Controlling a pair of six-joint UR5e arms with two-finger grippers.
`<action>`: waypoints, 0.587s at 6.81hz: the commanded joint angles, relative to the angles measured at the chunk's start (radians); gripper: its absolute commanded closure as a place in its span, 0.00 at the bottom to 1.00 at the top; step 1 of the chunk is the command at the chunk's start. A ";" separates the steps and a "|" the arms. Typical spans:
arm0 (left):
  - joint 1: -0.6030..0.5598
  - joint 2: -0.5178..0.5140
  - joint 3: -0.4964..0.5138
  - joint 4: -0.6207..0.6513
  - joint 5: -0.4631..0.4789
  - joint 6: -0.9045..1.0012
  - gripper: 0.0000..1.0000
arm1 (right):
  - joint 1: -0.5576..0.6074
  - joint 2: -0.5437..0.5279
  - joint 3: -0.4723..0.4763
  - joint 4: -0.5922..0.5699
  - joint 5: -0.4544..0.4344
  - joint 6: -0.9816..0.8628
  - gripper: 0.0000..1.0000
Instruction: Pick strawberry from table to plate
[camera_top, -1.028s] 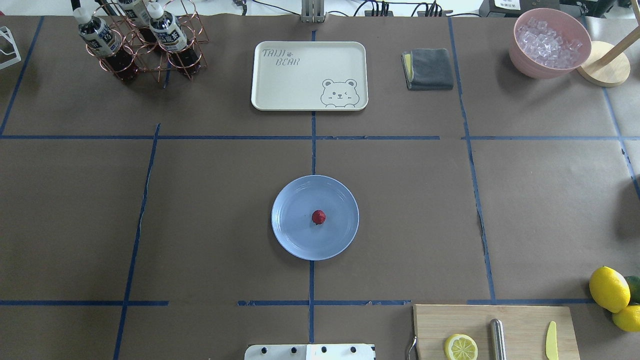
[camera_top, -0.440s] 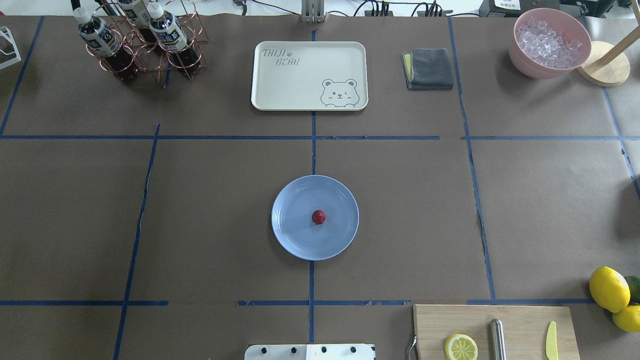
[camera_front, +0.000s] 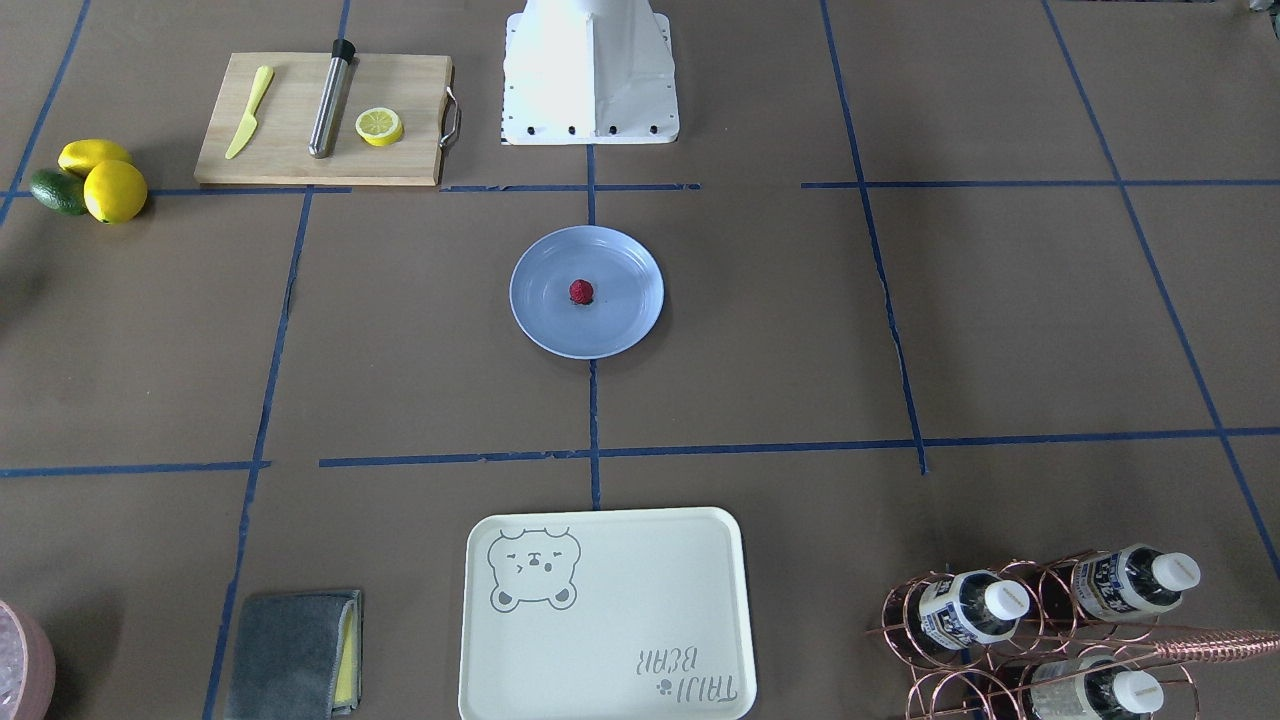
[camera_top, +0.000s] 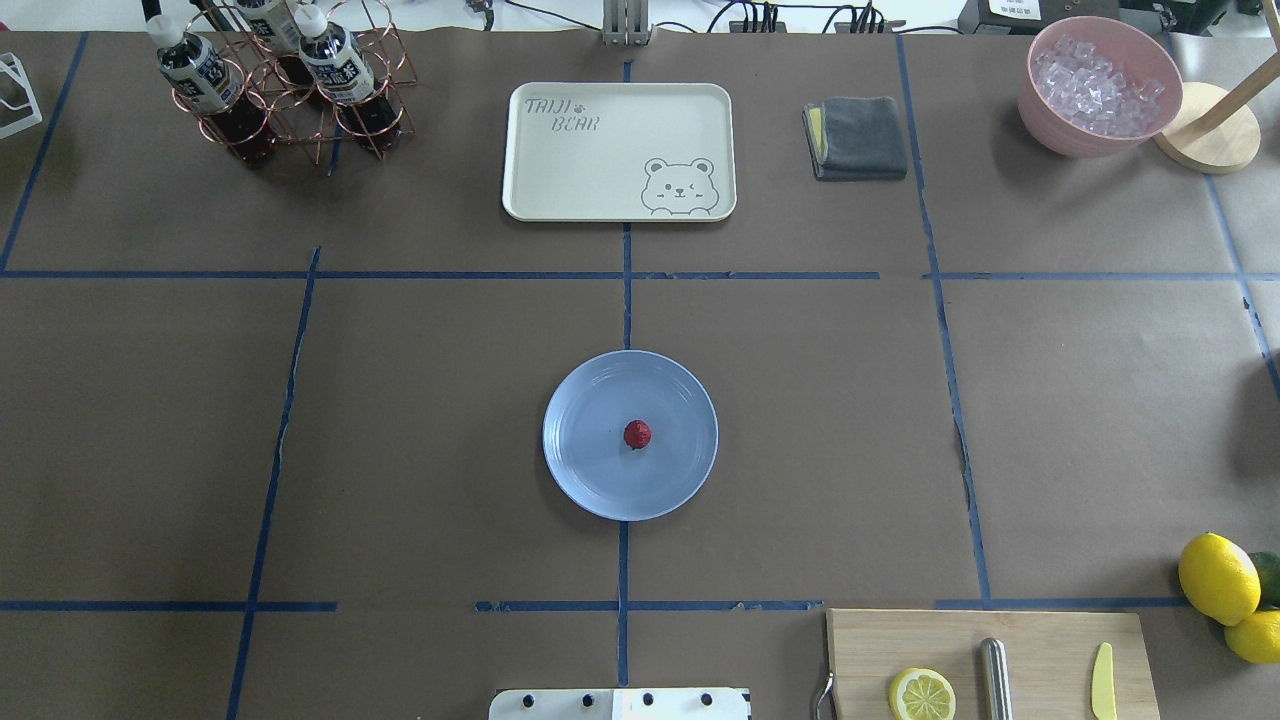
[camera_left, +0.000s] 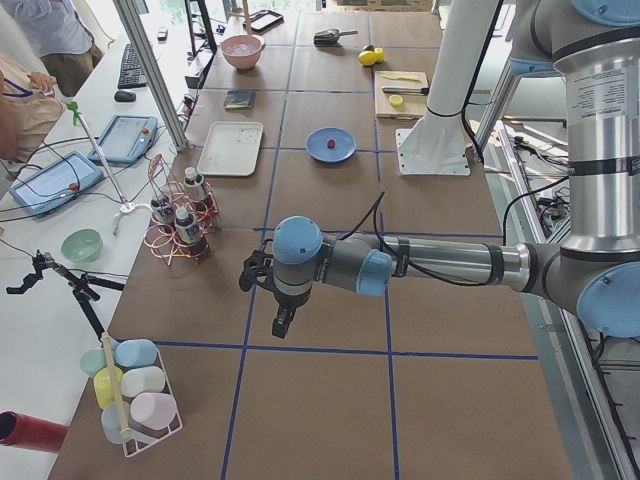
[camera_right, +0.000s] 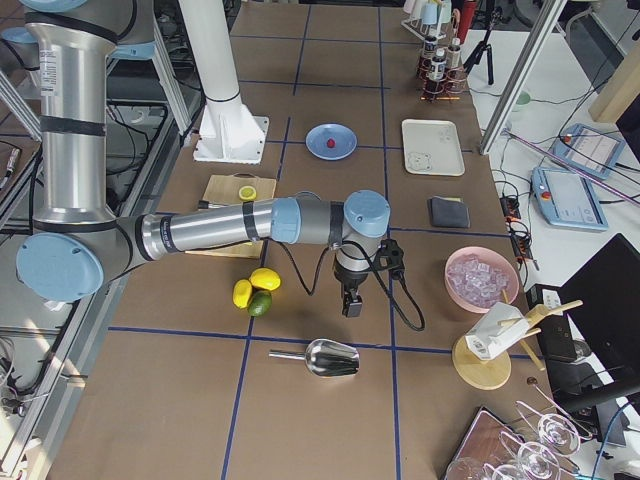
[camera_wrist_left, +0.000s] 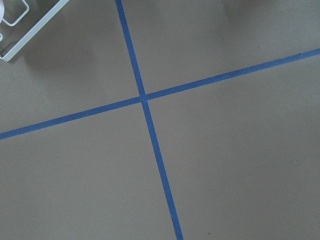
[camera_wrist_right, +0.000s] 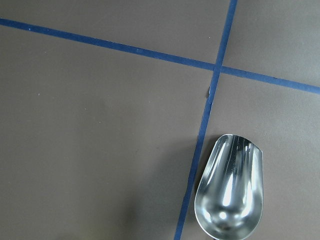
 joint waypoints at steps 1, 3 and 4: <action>-0.004 0.010 -0.005 0.003 0.006 0.000 0.00 | -0.001 -0.001 0.002 -0.001 0.001 -0.001 0.00; -0.004 0.068 -0.008 0.014 0.006 0.000 0.00 | -0.001 -0.001 0.001 -0.001 0.001 0.001 0.00; 0.001 0.071 -0.013 0.081 0.008 0.000 0.00 | -0.001 -0.001 0.001 -0.001 0.001 0.002 0.00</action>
